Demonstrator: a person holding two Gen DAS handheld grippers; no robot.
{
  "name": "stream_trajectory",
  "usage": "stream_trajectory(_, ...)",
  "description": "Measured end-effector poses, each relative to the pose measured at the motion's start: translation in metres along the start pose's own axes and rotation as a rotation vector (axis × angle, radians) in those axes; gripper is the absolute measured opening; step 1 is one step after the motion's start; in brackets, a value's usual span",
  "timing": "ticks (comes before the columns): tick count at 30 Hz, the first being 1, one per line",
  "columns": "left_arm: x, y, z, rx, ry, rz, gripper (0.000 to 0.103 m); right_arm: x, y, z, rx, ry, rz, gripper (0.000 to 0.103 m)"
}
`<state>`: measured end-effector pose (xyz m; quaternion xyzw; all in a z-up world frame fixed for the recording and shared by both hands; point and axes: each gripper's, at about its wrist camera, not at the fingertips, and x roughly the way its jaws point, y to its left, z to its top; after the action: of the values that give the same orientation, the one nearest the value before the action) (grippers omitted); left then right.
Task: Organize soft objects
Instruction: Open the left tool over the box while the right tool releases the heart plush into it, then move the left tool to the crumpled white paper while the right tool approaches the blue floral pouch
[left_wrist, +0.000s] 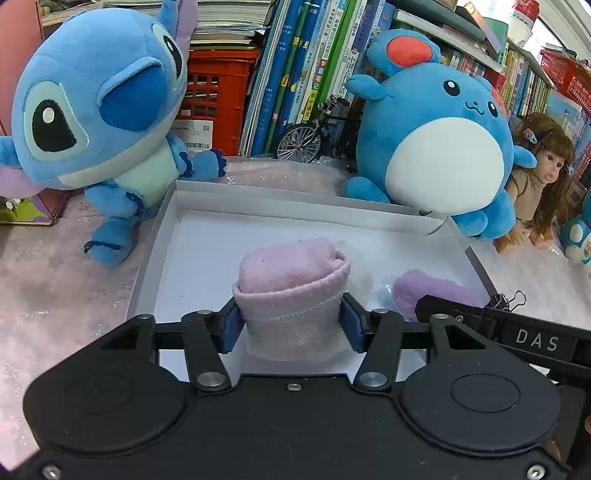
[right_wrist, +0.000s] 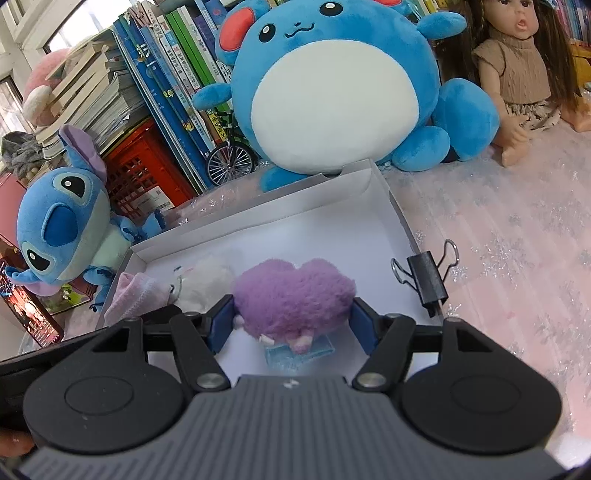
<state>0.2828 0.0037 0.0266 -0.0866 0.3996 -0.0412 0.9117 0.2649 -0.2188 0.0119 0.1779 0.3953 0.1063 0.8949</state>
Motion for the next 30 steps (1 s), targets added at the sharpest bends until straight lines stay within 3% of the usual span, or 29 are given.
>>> stream_trajectory(6, -0.011, -0.004, -0.002, 0.052, -0.041, 0.025, 0.076, -0.005, 0.000, 0.000, 0.003, 0.001, 0.014, 0.080)
stream_trajectory(13, -0.037, -0.007, -0.005, 0.079, -0.104, 0.031, 0.087, -0.021, 0.000, -0.005, -0.023, -0.023, 0.042, 0.088)
stream_trajectory(30, -0.105, -0.013, -0.038, 0.109, -0.223, -0.008, 0.090, -0.083, 0.011, -0.030, -0.167, -0.140, 0.099, 0.093)
